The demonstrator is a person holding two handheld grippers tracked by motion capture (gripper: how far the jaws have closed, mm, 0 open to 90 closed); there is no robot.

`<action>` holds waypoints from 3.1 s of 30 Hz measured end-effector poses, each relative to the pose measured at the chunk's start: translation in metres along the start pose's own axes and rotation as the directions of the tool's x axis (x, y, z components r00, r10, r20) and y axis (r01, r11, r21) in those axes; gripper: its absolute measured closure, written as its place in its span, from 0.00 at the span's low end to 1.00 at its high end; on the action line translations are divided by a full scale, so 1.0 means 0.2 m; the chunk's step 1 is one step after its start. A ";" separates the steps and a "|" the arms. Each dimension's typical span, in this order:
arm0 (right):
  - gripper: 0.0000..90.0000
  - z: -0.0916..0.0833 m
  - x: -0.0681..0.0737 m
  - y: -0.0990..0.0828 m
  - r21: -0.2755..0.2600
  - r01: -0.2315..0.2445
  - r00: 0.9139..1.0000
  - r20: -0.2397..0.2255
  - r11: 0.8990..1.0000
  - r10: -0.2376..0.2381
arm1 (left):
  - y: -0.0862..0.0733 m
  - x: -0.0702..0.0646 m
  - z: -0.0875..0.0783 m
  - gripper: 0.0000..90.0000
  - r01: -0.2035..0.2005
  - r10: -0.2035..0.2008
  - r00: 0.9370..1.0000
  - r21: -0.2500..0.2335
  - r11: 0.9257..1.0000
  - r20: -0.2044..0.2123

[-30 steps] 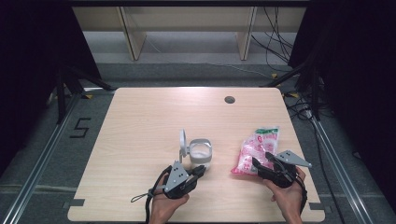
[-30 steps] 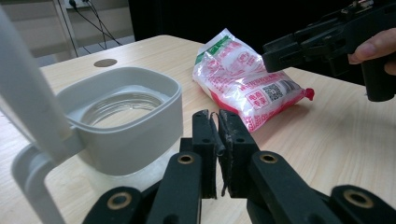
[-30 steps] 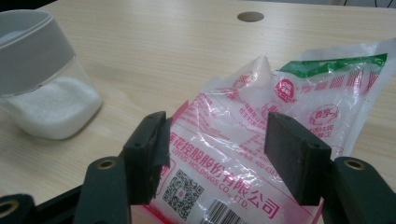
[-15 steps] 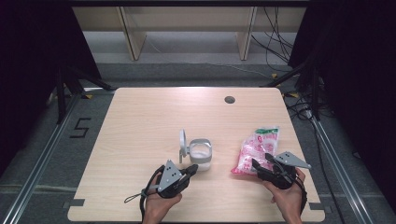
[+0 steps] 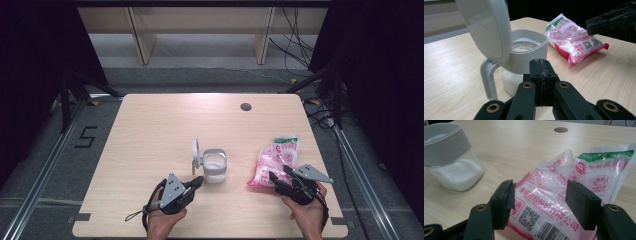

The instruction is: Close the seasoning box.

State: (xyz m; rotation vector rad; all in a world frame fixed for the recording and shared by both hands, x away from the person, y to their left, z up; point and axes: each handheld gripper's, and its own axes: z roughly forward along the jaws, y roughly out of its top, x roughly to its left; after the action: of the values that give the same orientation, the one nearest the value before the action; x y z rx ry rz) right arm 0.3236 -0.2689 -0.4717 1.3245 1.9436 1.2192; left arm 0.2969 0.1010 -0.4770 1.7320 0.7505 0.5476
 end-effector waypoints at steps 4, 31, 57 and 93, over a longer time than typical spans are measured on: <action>0.45 0.00 0.01 0.00 0.009 -0.021 1.000 0.016 1.000 0.021 | 0.00 0.03 -0.02 0.99 -0.008 0.009 1.000 0.007 1.000 -0.021; 0.45 -0.01 0.02 -0.01 -0.001 0.016 1.000 -0.001 1.000 -0.016 | 0.09 0.15 0.01 0.99 -0.014 0.014 0.995 0.001 1.000 -0.102; 0.45 -0.05 0.06 -0.04 0.032 0.004 0.999 -0.032 0.999 -0.003 | 0.14 0.17 0.07 0.98 -0.025 0.024 0.993 -0.007 1.000 -0.113; 0.45 -0.06 0.09 -0.05 0.028 0.047 0.998 -0.053 0.998 -0.045 | 0.15 0.06 0.11 0.48 -0.032 0.035 0.998 -0.063 0.998 0.043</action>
State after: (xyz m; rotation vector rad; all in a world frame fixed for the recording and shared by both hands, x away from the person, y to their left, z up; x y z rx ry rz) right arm 0.3025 -0.2586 -0.4739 1.2668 2.0247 1.2189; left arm 0.3261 0.0897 -0.4540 1.6966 0.6680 0.5486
